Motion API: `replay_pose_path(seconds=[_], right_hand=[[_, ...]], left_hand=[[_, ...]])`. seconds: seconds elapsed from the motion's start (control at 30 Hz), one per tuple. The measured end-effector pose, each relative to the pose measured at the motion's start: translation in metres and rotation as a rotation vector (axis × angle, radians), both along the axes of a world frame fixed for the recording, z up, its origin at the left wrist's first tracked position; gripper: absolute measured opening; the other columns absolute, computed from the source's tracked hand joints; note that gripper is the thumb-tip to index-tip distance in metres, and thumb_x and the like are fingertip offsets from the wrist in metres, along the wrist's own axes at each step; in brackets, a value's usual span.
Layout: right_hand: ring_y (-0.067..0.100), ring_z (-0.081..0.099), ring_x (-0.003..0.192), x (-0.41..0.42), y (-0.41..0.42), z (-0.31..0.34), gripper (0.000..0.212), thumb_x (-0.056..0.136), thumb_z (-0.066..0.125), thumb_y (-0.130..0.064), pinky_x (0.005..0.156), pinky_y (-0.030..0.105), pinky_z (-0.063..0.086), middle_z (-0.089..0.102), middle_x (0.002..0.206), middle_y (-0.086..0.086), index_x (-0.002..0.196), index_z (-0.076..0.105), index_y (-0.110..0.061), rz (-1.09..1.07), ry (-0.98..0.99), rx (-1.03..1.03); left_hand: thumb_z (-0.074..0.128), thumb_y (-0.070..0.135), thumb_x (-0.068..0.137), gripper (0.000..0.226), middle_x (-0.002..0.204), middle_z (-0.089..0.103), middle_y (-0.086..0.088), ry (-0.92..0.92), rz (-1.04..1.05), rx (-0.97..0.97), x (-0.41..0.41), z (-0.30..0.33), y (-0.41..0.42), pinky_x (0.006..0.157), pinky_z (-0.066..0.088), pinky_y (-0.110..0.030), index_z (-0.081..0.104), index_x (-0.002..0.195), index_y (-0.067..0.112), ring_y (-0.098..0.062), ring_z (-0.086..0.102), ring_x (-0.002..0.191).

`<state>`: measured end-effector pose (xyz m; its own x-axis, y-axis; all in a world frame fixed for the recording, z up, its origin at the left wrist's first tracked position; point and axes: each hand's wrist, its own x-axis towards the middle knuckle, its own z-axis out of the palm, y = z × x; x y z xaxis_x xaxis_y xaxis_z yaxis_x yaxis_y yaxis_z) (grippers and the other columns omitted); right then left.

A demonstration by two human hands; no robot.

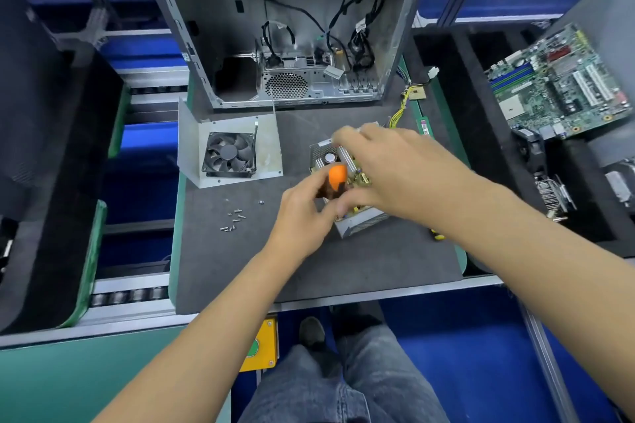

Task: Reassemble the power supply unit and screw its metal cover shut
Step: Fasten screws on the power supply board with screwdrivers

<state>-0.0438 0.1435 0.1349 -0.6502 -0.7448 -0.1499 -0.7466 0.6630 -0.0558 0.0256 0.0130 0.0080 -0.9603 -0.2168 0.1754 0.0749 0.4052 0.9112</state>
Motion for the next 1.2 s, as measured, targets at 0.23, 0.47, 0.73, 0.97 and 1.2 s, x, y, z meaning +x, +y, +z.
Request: replay_pose_path(seconds=[0.23,0.47,0.73,0.97,1.2], right_hand=[[0.035,0.054,0.084,0.0,-0.009,0.007,0.021,0.094,0.056,-0.032,0.073,0.042,0.051,0.059,0.093,0.006,0.102,0.054,-0.013,0.017,-0.069,0.047],[0.029,0.044,0.069,0.006,-0.006,-0.003,0.038,0.097,0.043,-0.054,0.055,0.031,0.027,0.031,0.063,0.001,0.084,0.052,-0.019,-0.089,0.189,0.156],[0.033,0.055,0.086,0.003,0.001,-0.006,0.031,0.103,0.044,-0.041,0.073,0.039,0.043,0.042,0.098,0.0,0.118,0.056,-0.017,0.071,0.004,0.049],[0.028,0.046,0.067,0.006,0.0,-0.018,0.042,0.105,0.036,-0.041,0.053,0.029,0.021,0.028,0.06,0.002,0.071,0.038,-0.016,-0.083,0.249,0.169],[0.036,0.061,0.086,0.004,0.014,-0.032,0.047,0.096,0.04,-0.064,0.066,0.036,0.043,0.055,0.087,0.006,0.107,0.058,-0.022,-0.266,0.019,0.051]], left_hand=[[0.074,0.009,0.086,0.065,0.093,0.069,0.014,-0.061,-0.129,0.084,0.003,0.002,-0.007,0.078,0.05,-0.02,0.05,0.132,0.048,-0.011,0.064,0.082],[0.069,0.004,0.086,0.053,0.085,0.07,0.023,-0.051,-0.143,0.082,-0.001,0.002,-0.003,0.079,0.053,-0.022,0.052,0.123,0.038,-0.008,0.067,0.084],[0.056,0.005,0.094,0.054,0.099,0.068,0.03,-0.057,-0.23,0.02,-0.001,-0.002,-0.015,0.075,0.041,-0.008,0.044,0.135,0.036,0.005,0.058,0.082],[0.065,0.013,0.095,0.022,0.09,0.072,0.02,-0.158,0.275,-0.047,0.037,-0.039,-0.089,0.083,0.051,-0.024,0.067,0.107,0.031,0.004,0.064,0.086],[0.075,0.009,0.087,0.009,0.089,0.07,-0.005,-0.112,0.034,-0.555,0.049,-0.055,-0.082,0.082,0.048,-0.043,0.077,0.096,0.01,-0.033,0.063,0.085]])
